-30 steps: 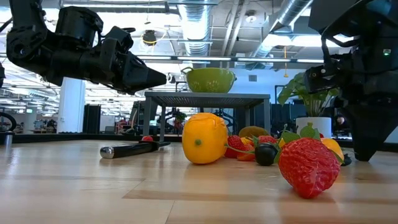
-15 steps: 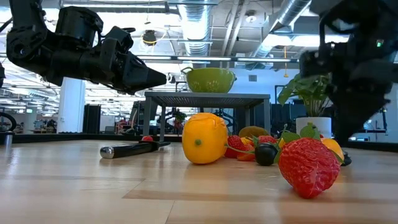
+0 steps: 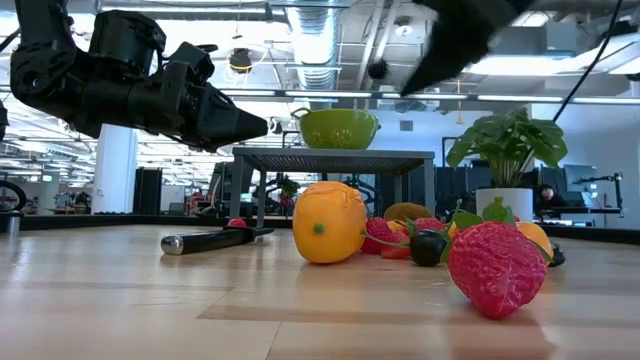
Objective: Pick & Place Fruit
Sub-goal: Put the black cherry into the green strainer bowl on the shelf
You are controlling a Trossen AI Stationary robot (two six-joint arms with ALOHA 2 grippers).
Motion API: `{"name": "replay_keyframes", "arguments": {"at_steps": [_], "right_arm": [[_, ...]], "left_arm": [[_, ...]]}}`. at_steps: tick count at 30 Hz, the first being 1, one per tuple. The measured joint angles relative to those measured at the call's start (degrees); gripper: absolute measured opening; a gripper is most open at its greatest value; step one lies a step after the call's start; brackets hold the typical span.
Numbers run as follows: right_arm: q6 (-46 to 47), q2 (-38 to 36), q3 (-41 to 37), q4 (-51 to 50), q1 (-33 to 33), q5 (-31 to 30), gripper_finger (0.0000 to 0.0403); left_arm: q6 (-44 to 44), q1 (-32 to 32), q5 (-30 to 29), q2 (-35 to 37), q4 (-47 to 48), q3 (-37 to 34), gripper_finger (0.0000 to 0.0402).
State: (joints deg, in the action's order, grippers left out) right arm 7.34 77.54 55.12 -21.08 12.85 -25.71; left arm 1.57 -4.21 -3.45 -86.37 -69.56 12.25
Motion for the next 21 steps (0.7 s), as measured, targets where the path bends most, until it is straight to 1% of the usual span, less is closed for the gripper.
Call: {"name": "replay_keyframes", "arguments": {"at_steps": [3, 7, 9, 11, 13, 15, 17, 21], "right_arm": [[-6.0, 0.1, 3.2, 2.1, -4.4, 0.1, 0.0000], [-11.5, 0.7, 6.9, 5.0, -10.2, 0.1, 0.0000], [-13.4, 1.7, 8.6, 8.4, -13.0, 0.1, 0.0000], [-14.4, 1.9, 9.1, 9.3, -15.9, 0.2, 0.0000], [-16.0, 3.2, 10.3, 12.8, -18.5, 0.3, 0.0000], [-16.9, 3.7, 10.4, 13.3, -21.2, 0.3, 0.0000], [-17.0, 5.3, 10.6, 16.1, -23.7, 0.3, 0.0000], [-17.0, 8.1, 10.5, 18.0, -27.8, 0.4, 0.0000]], "left_arm": [[0.0, 0.0, 0.0, 0.0, 0.0, 0.0, 0.0106], [0.0, 0.0, 0.0, 0.0, 0.0, 0.0, 0.0106], [0.0, 0.0, 0.0, 0.0, 0.0, 0.0, 0.0106], [0.0, 0.0, 0.0, 0.0, 0.0, 0.0, 0.0106], [0.0, 0.0, 0.0, 0.0, 0.0, 0.0, 0.0106], [0.0, 0.0, 0.1, 0.0, 0.0, 0.0, 0.0106], [0.0, 0.0, 0.1, 0.0, 0.0, 0.0, 0.0106], [0.0, 0.0, 0.1, 0.0, 0.0, 0.0, 0.0106]]}}
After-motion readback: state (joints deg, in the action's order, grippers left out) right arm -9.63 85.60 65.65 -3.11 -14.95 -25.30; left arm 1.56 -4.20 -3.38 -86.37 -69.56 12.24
